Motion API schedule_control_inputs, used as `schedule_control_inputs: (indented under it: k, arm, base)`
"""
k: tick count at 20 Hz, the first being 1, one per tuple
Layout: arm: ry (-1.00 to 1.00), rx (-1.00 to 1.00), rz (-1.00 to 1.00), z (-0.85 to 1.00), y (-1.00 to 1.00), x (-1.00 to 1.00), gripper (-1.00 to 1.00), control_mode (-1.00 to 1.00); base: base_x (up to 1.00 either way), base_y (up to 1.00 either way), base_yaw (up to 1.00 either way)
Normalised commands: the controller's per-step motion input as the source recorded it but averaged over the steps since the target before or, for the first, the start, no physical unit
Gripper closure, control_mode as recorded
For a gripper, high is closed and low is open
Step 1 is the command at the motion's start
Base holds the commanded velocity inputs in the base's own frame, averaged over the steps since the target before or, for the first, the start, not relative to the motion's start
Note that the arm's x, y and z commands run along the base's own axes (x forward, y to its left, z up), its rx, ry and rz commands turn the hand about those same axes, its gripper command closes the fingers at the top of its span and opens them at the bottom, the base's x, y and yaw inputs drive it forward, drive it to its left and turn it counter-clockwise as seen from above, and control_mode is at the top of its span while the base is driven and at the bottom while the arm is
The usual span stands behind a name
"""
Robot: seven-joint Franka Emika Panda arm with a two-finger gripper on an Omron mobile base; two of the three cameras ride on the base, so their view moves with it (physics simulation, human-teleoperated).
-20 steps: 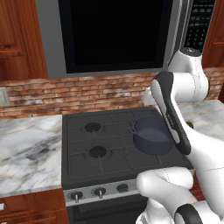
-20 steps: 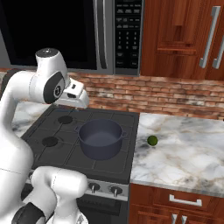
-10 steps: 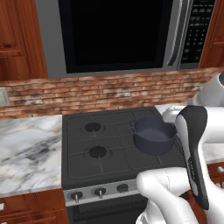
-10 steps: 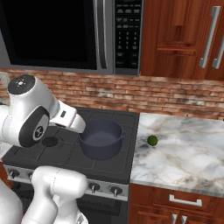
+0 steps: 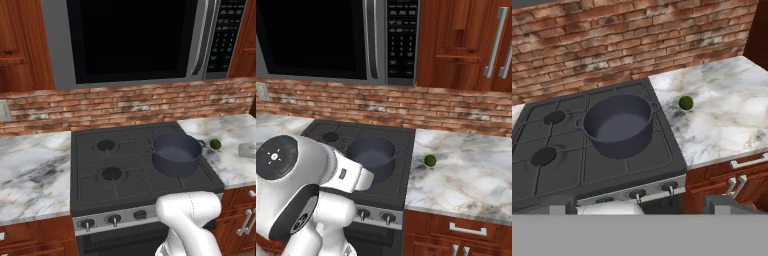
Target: Turn on the burner for the pot on the stove. Wait thirty seconds for the pot to heat up. Then add the lime to the pot.
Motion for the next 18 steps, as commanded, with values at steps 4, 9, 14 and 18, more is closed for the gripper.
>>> schedule_control_inputs:
  k: [4, 9, 14, 18]
  arm:
    - [-0.27, -0.01, 0.00, -0.37, -0.86, -0.46, -1.00, -1.00]
    - [-0.39, -0.18, 0.00, -0.43, -0.34, -0.44, -1.00, -1.00]
    - [-0.42, -0.37, 0.00, -0.41, 0.07, -0.38, -1.00, -1.00]
    - [-0.49, -0.45, 0.00, -0.54, 0.20, -0.35, -1.00, -1.00]
  base:
    - [0.00, 0.00, 0.00]
    - [0.00, 0.00, 0.00]
    - [0.00, 0.00, 0.00]
    - [0.00, 0.00, 0.00]
